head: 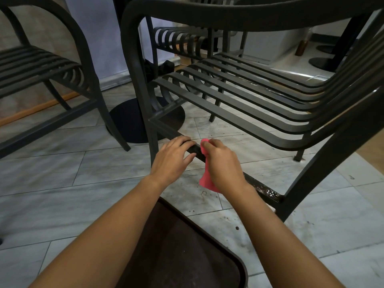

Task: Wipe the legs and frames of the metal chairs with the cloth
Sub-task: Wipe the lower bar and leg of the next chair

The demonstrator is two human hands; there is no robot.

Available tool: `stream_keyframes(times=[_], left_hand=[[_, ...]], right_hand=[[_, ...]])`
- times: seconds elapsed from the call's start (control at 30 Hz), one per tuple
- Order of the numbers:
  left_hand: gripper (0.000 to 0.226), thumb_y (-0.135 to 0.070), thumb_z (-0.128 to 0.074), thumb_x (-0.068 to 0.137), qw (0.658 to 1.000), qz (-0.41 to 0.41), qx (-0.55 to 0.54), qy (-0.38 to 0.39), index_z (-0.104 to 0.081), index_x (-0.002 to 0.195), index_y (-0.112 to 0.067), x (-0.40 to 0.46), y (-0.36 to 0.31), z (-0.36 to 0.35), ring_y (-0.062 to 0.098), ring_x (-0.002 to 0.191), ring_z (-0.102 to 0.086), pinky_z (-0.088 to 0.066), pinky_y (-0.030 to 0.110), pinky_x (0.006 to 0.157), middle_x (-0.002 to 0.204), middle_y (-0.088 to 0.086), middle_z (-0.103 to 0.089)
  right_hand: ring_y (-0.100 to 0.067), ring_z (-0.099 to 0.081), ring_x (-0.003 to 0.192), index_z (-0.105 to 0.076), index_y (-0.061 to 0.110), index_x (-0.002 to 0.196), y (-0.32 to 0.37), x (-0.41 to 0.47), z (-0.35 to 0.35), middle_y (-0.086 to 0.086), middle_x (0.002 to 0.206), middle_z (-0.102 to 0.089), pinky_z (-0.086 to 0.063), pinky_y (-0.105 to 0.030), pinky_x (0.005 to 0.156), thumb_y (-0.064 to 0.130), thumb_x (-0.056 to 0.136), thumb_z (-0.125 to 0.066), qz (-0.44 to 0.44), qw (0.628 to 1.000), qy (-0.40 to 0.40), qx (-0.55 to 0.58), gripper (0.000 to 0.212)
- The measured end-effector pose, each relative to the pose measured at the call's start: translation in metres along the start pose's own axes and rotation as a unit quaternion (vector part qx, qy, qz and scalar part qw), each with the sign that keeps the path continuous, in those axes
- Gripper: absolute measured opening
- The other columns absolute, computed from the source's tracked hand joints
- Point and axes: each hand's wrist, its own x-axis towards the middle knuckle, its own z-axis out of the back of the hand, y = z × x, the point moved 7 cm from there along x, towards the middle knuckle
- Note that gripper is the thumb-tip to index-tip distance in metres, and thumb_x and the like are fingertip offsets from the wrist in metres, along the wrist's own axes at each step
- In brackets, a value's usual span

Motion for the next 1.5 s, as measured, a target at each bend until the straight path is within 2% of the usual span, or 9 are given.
stream_keyframes(times=[0.1,0.27,0.43,0.63,0.77,1.03,1.23,1.4,1.5], left_hand=[[0.040,-0.040,-0.051,0.092,1.000,0.009,-0.010,-0.002,-0.050,0.130,-0.027,-0.001,0.000,-0.004,0.008,0.128,-0.039,-0.030,0.029,0.105,0.135,-0.010,-0.048],[0.038,-0.041,-0.053,0.090,0.999,0.028,-0.026,-0.011,-0.054,0.126,-0.029,0.000,0.000,-0.004,0.008,0.127,-0.040,-0.031,0.030,0.104,0.129,-0.010,-0.051],[0.038,-0.041,-0.054,0.090,0.999,0.041,-0.017,-0.010,-0.053,0.126,-0.029,0.000,-0.001,-0.005,0.009,0.127,-0.039,-0.031,0.031,0.103,0.129,-0.010,-0.051],[0.035,-0.040,-0.053,0.091,0.999,0.050,-0.007,-0.015,-0.055,0.122,-0.026,0.002,-0.002,-0.002,0.010,0.122,-0.042,-0.033,0.029,0.100,0.126,-0.008,-0.052],[0.034,-0.040,-0.054,0.090,0.998,0.056,-0.016,-0.017,-0.056,0.122,-0.026,0.001,-0.002,-0.002,0.010,0.121,-0.042,-0.033,0.029,0.099,0.125,-0.008,-0.053],[0.034,-0.040,-0.053,0.091,0.997,0.065,-0.032,-0.021,-0.055,0.122,-0.026,-0.001,-0.002,-0.004,0.009,0.124,-0.040,-0.033,0.029,0.100,0.127,-0.009,-0.052],[0.041,-0.040,-0.052,0.092,0.996,0.076,-0.036,0.000,-0.048,0.130,-0.025,-0.004,-0.002,-0.013,0.012,0.138,-0.027,-0.031,0.036,0.108,0.140,-0.006,-0.043],[0.046,-0.041,-0.050,0.092,0.996,0.079,-0.040,0.027,-0.041,0.135,-0.027,-0.008,-0.001,-0.017,0.013,0.142,-0.019,-0.028,0.040,0.112,0.148,-0.005,-0.034],[0.046,-0.040,-0.050,0.093,0.996,0.074,-0.036,0.030,-0.040,0.135,-0.026,-0.008,-0.003,-0.016,0.014,0.142,-0.020,-0.026,0.040,0.114,0.148,-0.005,-0.034]], right_hand=[[-0.028,-0.052,0.105,-0.043,0.014,0.128,0.004,0.003,-0.016,-0.008,0.127,-0.046,-0.046,-0.035,0.078,0.011,0.078,-0.066,0.002,0.999,0.022,-0.045,0.055],[-0.028,-0.048,0.116,-0.038,0.012,0.135,0.000,-0.001,-0.025,-0.010,0.136,-0.043,-0.045,-0.036,0.089,0.017,0.073,-0.075,0.012,0.997,0.002,-0.075,0.072],[-0.037,-0.061,0.095,-0.058,0.002,0.115,-0.003,-0.008,-0.025,-0.019,0.113,-0.061,-0.054,-0.043,0.073,0.000,0.053,-0.083,0.002,0.997,-0.051,-0.060,0.067],[-0.036,-0.063,0.089,-0.061,0.001,0.110,-0.007,-0.014,-0.025,-0.019,0.107,-0.063,-0.054,-0.042,0.070,-0.001,0.045,-0.086,0.004,0.996,-0.065,-0.066,0.069],[-0.036,-0.062,0.092,-0.060,0.002,0.111,-0.012,-0.020,-0.025,-0.017,0.110,-0.062,-0.054,-0.043,0.073,0.000,0.046,-0.086,0.001,0.996,-0.062,-0.060,0.069],[-0.038,-0.060,0.099,-0.058,0.003,0.116,-0.021,-0.030,-0.025,-0.017,0.115,-0.061,-0.055,-0.046,0.074,0.004,0.038,-0.090,-0.009,0.997,-0.050,-0.063,0.085],[-0.038,-0.061,0.100,-0.059,0.003,0.116,-0.028,-0.037,-0.022,-0.017,0.115,-0.062,-0.055,-0.046,0.071,0.007,0.032,-0.092,-0.013,0.997,-0.047,-0.063,0.090],[-0.036,-0.046,0.123,-0.044,0.007,0.133,-0.026,-0.042,-0.016,-0.014,0.136,-0.047,-0.048,-0.046,0.091,0.012,0.048,-0.089,-0.002,0.998,-0.006,-0.065,0.097],[-0.033,-0.046,0.123,-0.044,0.010,0.133,-0.027,-0.042,-0.010,-0.010,0.137,-0.046,-0.049,-0.043,0.088,0.009,0.054,-0.086,-0.007,0.999,-0.003,-0.045,0.089]])
